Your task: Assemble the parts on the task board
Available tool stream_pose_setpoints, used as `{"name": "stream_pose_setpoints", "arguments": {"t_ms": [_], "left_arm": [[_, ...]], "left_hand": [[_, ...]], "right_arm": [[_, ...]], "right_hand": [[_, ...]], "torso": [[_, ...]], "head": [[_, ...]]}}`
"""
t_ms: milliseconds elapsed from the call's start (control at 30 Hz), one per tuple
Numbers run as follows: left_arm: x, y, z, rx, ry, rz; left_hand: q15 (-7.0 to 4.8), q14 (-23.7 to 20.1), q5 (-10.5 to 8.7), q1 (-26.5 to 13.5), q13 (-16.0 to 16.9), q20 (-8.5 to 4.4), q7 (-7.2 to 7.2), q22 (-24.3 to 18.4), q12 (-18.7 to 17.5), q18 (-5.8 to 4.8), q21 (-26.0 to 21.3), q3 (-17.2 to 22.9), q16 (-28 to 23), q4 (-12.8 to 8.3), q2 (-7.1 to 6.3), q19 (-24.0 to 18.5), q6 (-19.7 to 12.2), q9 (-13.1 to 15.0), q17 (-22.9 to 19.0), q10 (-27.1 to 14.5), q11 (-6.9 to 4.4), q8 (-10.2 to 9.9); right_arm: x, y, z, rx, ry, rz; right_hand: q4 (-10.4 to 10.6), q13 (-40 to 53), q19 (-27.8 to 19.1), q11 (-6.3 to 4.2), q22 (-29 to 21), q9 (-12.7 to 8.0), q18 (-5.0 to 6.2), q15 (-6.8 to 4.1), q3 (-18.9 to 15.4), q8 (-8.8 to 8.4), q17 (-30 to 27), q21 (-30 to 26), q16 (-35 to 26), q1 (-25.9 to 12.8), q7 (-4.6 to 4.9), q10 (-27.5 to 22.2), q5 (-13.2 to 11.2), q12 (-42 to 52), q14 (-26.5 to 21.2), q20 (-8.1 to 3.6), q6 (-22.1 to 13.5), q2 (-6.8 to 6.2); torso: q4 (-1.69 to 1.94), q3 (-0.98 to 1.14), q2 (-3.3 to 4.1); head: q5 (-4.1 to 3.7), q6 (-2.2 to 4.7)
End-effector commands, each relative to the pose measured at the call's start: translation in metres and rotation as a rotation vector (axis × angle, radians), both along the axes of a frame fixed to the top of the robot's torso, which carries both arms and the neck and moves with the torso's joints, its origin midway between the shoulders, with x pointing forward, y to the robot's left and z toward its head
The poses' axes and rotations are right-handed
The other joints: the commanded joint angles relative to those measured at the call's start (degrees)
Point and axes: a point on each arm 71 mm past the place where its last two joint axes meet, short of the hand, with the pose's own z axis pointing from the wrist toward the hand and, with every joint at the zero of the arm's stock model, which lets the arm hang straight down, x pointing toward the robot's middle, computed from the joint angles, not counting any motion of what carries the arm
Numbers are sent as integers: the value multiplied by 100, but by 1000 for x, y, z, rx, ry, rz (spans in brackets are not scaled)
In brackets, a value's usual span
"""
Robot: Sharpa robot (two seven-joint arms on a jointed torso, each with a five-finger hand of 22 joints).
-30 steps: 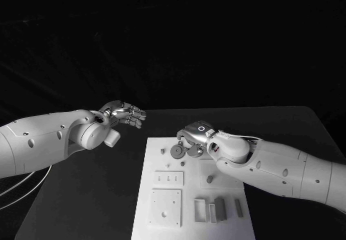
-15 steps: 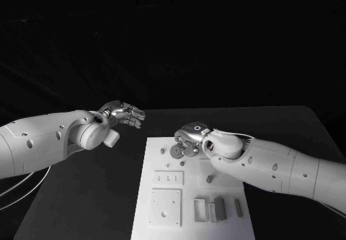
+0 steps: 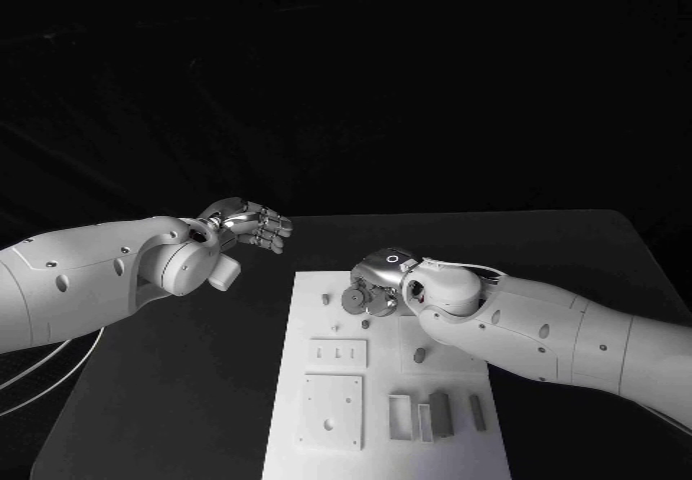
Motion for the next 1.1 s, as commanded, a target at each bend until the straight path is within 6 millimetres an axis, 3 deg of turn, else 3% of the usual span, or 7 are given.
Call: {"name": "stream_pose_setpoints", "arguments": {"t_ms": [33, 367, 533, 733, 1100], "left_arm": [[0, -2, 1, -1, -8, -2], [1, -3, 1, -1, -8, -4], [1, -3, 1, -1, -7, -3], [1, -2, 1, -1, -6, -3], [0, -2, 1, 1, -3, 0]], "left_hand": [[-12, 32, 20, -45, 6, -27, 44, 9, -25, 60, -31, 16, -37, 16, -14, -2, 37, 2, 10, 39, -7, -35], [-12, 34, 20, -45, 6, -27, 45, 11, -29, 60, -32, 16, -41, 17, -14, -1, 36, 2, 14, 40, -6, -36], [-12, 35, 20, -47, 7, -27, 45, 12, -31, 59, -33, 16, -43, 18, -13, 0, 36, 2, 16, 40, -6, -37], [-12, 36, 20, -48, 7, -27, 45, 13, -32, 59, -33, 16, -44, 19, -11, 0, 36, 2, 18, 41, -6, -37], [-12, 37, 20, -51, 7, -27, 46, 14, -35, 59, -34, 16, -47, 22, -8, 1, 35, 3, 20, 41, -5, -38]], "right_arm": [[-1, 3, -3, -23, 28, 15], [2, 5, -6, -28, 10, 9], [2, 5, -6, -29, -1, 10], [1, 5, -5, -30, -14, 12], [2, 5, -1, -8, -68, 0]], "right_hand": [[5, -6, -53, 67, 79, -7, 397, 11, 1, 7, 11, -21, -10, 18, 58, -132, 7, 32, -22, -16, 58, -48], [-35, -6, -61, 65, 83, -9, 397, 10, 1, 11, 19, -20, -6, 67, 57, -145, 7, 45, -30, -18, 64, -28], [-71, -8, -60, 59, 92, 26, 397, 9, -16, 101, 31, -4, 11, 95, 48, -142, 7, 76, -23, -18, 227, 77], [-109, -29, -60, -95, 96, 190, 397, -106, -60, 387, 40, 17, 21, 59, -120, -126, 7, 104, -12, -15, 735, 154], [96, -64, -17, -238, 93, 384, 397, -202, -58, 559, 41, 49, 41, -139, -270, -48, 6, 126, 44, -37, 1062, 150]], "torso": [[1, 4, -2], [1, 8, -3], [-4, 7, -3], [-8, 4, -3], [-6, 4, -4]], "head": [[3, -4], [10, 7], [21, -1], [24, 0], [20, 8]]}}
